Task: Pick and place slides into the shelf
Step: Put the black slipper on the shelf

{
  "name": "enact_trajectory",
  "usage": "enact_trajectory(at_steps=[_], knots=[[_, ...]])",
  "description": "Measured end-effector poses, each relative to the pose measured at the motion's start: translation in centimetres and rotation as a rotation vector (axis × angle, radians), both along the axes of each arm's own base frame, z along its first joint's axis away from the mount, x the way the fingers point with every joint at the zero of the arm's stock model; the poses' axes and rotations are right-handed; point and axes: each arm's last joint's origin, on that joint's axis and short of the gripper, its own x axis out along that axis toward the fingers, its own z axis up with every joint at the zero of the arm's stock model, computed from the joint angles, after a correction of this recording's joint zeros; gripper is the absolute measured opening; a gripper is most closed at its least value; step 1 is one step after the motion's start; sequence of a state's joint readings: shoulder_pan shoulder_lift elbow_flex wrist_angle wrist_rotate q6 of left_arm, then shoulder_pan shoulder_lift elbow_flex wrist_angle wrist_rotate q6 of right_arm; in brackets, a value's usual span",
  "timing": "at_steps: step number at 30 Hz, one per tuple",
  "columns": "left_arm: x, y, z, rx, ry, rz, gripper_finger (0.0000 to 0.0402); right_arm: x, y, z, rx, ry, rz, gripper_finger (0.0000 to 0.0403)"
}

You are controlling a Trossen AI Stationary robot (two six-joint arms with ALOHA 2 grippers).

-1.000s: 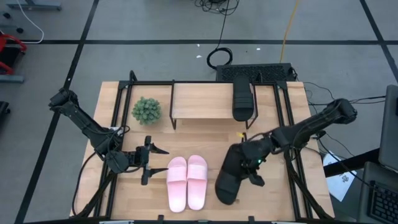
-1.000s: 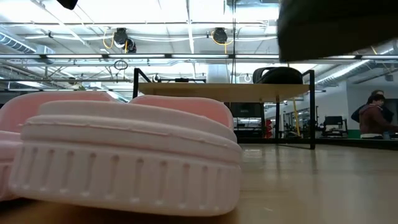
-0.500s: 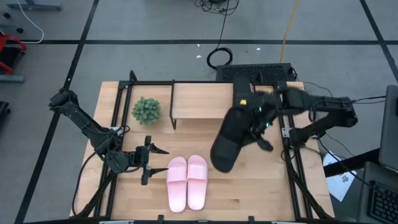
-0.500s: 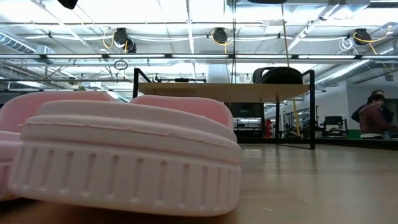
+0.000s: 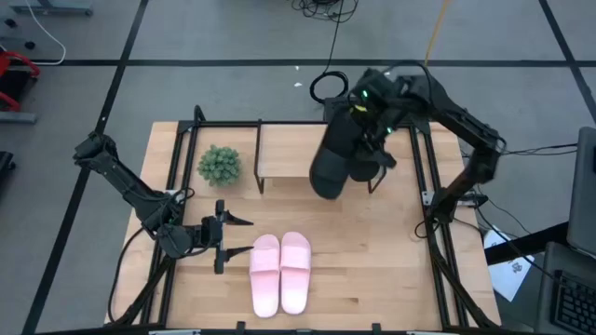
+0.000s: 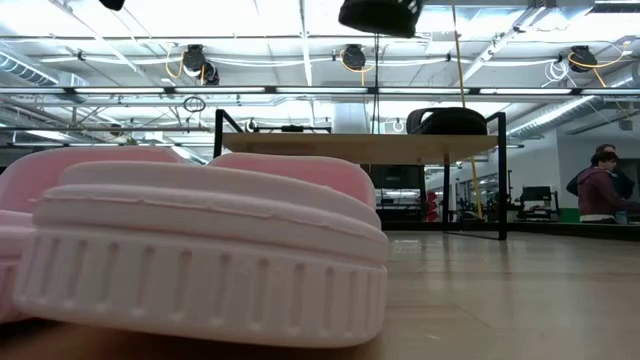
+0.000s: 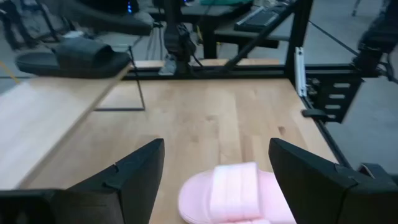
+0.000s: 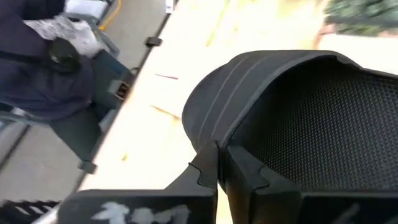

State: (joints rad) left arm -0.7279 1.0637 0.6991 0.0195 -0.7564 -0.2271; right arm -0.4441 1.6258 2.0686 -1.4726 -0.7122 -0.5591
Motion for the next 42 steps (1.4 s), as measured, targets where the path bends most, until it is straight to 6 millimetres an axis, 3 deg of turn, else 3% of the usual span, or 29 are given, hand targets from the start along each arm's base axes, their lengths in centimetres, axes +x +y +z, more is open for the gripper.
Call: enact_trajectory(at_steps=[5,9,15,23,37,42], knots=[[0.6,0.7,0.3,0.021,-0.030,0.049,0.0294,1.0,-3.6,0.3,-0.045,-0.003,-0.009,0.0000],[0.9,1.4,0.6,0.052,-0.045,0.081,0.0294,1.6,-6.1,-1.1,-0.008,0.015,-0.048,0.0000],[0.8,2.1,1.1,0.091,-0.053,0.094,0.0294,0.8,-8.4,-1.9,0.029,0.004,-0.093,0.0000],[0.7,2.2,1.1,0.097,-0.052,0.092,0.0294,-0.1,-9.7,-2.4,-0.109,0.103,-0.166,0.0000],[0.8,2.2,1.2,0.084,-0.062,0.095,0.0294,0.8,-9.5,-2.2,-0.339,-0.061,0.078,0.0000],[0.9,2.2,1.7,0.066,-0.102,0.106,0.0294,0.7,-9.5,-2.7,-0.344,-0.046,0.137,0.0000]])
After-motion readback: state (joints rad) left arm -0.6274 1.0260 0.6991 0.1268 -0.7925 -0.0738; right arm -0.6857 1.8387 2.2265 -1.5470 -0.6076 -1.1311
